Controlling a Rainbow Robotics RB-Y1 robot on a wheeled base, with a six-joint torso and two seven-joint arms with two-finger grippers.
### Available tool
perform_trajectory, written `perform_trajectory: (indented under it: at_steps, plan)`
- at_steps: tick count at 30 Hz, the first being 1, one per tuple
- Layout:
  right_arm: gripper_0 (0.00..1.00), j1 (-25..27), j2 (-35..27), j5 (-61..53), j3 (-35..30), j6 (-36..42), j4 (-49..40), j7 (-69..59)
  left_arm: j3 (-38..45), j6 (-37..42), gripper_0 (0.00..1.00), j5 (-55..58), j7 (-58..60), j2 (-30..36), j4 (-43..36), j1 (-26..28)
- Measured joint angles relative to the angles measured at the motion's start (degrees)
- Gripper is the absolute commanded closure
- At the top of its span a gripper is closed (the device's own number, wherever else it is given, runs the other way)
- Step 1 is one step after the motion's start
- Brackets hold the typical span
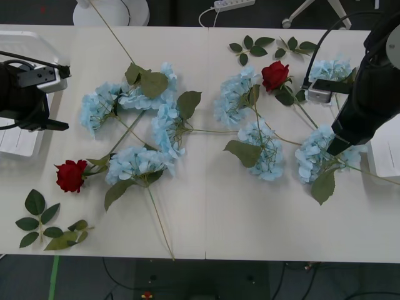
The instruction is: Place the red flowers into the right box and the blue flowers into the left box. If a person shows an open palm, hand one flower to the person first, then continue sorting.
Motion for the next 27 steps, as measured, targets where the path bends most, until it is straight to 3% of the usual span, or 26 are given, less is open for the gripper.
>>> perform_trajectory:
  at_steps: [5,13,21,27]
  plan:
    - [0.0,-0.04,0.01,9.57,4.02,4.99,0.01,-3.11,-4.11,2.63,0.0,-5.67,0.0,0.0,1.35,-3.54]
    - [0.0,-0.07,0.87,14.52,10.39,7.64,1.32,-12.01,-4.3,5.88,0.0,-15.84,0.0,-0.61,2.27,-3.74]
    - [0.0,-0.08,7.4,18.58,10.93,10.12,8.21,-12.01,-4.3,15.52,0.0,-28.19,0.0,-3.63,2.78,-5.11]
    - [0.0,-0.08,11.1,22.92,10.93,10.12,13.74,-12.01,-4.3,17.1,0.0,-30.2,0.0,-5.41,3.32,-6.05]
